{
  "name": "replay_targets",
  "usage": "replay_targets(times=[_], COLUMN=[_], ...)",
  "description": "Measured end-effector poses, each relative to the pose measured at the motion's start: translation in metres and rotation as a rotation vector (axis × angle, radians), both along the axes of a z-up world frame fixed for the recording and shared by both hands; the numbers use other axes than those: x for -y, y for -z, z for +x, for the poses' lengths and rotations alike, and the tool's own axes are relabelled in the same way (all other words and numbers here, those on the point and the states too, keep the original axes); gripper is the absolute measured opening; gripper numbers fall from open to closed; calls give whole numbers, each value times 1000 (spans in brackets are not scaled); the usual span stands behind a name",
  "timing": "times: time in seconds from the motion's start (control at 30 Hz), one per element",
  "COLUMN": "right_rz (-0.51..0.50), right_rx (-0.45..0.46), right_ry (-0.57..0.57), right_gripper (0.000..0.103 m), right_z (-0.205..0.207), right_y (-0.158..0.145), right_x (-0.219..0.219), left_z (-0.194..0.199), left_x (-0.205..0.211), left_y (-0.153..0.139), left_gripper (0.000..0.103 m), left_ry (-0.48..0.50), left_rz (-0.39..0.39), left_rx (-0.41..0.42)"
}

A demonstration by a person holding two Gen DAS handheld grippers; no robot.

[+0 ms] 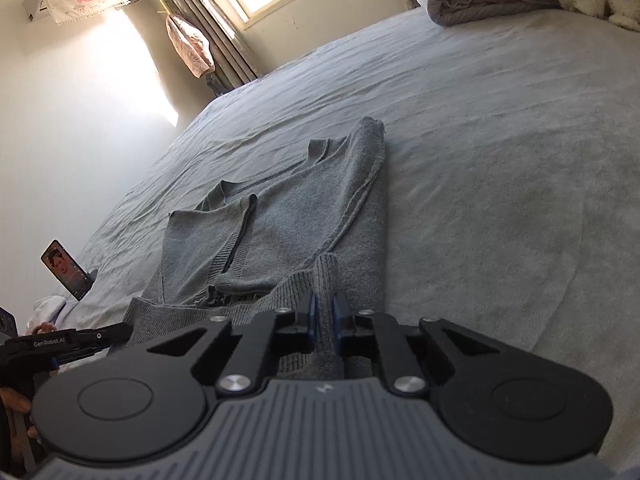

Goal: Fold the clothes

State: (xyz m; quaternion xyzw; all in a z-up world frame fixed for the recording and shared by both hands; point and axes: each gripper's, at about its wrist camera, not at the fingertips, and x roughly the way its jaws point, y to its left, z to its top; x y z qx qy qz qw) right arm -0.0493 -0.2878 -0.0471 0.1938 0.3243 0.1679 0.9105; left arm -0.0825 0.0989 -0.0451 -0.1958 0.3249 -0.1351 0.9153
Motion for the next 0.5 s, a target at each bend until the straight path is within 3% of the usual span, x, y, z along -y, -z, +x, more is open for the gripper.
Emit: replay_targets(times=[0.07, 0.33, 0.4, 0.5], right_rz=[-13, -127, -153, -264], right_rx=[72, 58, 76, 153], right_ry=[1, 17, 37, 65], right_gripper=[10, 10, 18, 19], right_z=[-10, 0, -5, -19], right_y=[-4, 13, 6, -7], right_x=[-3, -16, -18, -32], left_z=[-12, -10, -15, -26], left_x=[-1, 11, 14, 24], left_y=[1, 10, 1, -14], left_gripper=[6, 11, 22, 31], left_ry=[-18, -66, -87, -116], left_rz=[-1, 138, 174, 257], left_rx=[82, 43, 62, 145])
